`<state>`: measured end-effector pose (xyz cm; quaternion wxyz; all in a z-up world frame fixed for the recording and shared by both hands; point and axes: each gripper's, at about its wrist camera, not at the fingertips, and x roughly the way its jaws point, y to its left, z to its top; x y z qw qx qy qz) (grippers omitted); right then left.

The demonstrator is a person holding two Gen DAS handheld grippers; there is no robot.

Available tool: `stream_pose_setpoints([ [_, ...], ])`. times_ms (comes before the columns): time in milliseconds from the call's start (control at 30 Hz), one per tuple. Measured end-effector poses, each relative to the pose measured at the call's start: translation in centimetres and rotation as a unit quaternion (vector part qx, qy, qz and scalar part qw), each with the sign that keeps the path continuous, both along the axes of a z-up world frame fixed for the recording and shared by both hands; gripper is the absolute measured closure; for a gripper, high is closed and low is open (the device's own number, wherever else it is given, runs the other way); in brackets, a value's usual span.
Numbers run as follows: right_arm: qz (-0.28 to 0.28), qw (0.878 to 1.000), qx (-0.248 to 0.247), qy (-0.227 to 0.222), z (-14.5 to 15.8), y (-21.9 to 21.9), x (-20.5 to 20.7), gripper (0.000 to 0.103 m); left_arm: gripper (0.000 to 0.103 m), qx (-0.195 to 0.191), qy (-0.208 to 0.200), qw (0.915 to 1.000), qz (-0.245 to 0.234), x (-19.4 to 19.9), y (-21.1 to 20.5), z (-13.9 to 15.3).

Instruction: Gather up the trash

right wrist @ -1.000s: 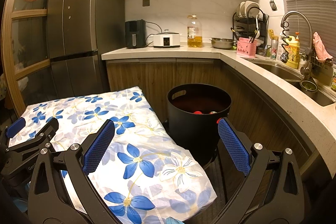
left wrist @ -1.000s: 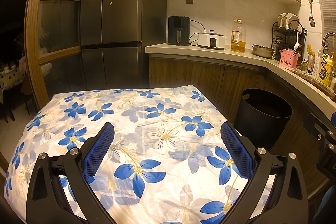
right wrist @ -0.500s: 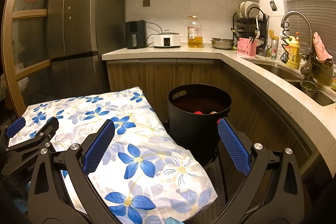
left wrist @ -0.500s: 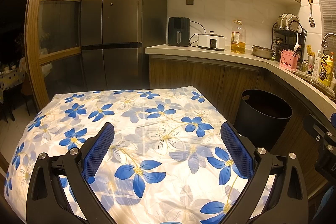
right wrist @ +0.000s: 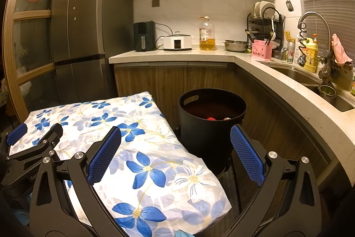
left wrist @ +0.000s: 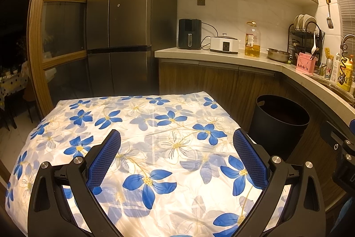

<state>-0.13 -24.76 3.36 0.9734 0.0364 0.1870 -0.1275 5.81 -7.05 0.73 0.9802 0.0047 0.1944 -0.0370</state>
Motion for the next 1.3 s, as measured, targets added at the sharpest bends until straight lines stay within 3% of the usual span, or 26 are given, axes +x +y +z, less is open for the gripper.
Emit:
stream_pose_setpoints([
  [500,0.001,1.0,0.001,-0.001,-0.04,0.13,0.02,0.006,0.006,0.003,-0.003,1.0,-0.003,-0.18,-0.05,-0.14],
  [633,0.0,1.0,0.001,-0.001,-0.05,0.14,0.0,0.006,0.023,0.012,-0.005,0.9999,-0.004,-0.35,-0.43,-0.21],
  [733,0.001,1.0,0.003,0.0,-0.1,0.31,0.14,0.006,0.026,0.018,-0.006,0.9998,-0.004,-0.36,-0.46,-0.21],
  [1033,0.003,1.0,0.003,-0.002,-0.28,0.5,0.18,0.006,0.025,0.022,-0.009,0.9997,0.001,-0.66,-0.61,-0.06],
  [1300,0.003,1.0,0.004,-0.003,-0.36,0.48,0.17,0.006,0.013,0.02,-0.009,0.9997,0.011,-0.85,-0.52,0.12],
])
